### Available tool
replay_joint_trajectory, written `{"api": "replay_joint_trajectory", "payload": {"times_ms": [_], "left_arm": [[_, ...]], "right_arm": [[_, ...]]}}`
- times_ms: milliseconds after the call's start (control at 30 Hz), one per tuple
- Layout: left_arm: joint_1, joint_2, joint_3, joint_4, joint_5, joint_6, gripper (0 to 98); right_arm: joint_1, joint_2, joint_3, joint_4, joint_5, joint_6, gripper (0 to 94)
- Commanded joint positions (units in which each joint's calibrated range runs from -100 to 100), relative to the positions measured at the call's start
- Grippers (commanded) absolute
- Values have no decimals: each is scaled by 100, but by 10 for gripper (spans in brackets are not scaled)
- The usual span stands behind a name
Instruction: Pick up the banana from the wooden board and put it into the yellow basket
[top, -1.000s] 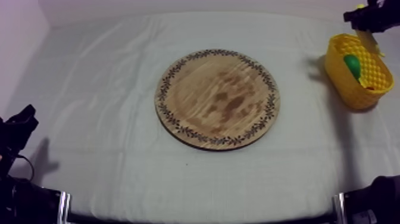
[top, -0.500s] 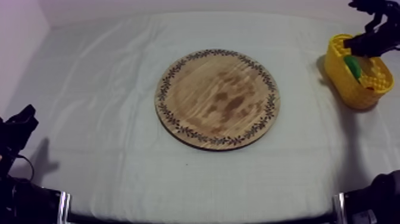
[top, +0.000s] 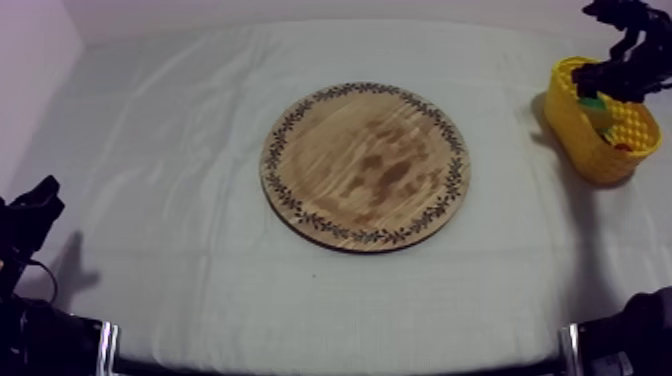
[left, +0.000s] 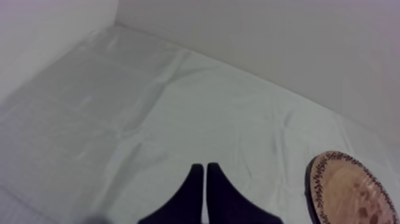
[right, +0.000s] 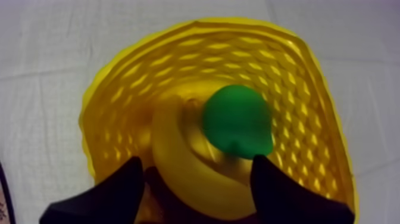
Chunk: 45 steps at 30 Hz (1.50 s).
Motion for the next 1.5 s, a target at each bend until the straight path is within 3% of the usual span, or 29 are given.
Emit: {"api": "replay_joint_trajectory", "payload": {"times_ms": [0,100,200,433,567,667,833,1100,1467], "left_arm": [[-2,3,4,2,0,-1,1],[-2,3,4,2,0,-1,1],[-2,3,4,2,0,-1,1],[-2,3,4,2,0,-1,1],[-2,3,4,2,0,-3,1],[-2,3,4,2,0,-2,1],[-2,3,4,2,0,-1,1],[-2,3,4,2,0,-1,1],[-2,3,4,2,0,-1,1]], "right_arm": [[39,-121,55,-389,2,443,404],[90,-466,228,-782,-8,754,172],[114,-967,491,-1124,21,1017,63],[260,-2563,1262,-2040,394,1752,11],[374,-3473,1651,-2354,728,2020,8],[313,-4151,2012,-2296,868,1952,7],[14,-5264,2650,-1963,1122,1585,7],[-422,-7051,3790,-1753,1378,1295,7],[-678,-9498,5006,-1953,1932,1376,7]]}}
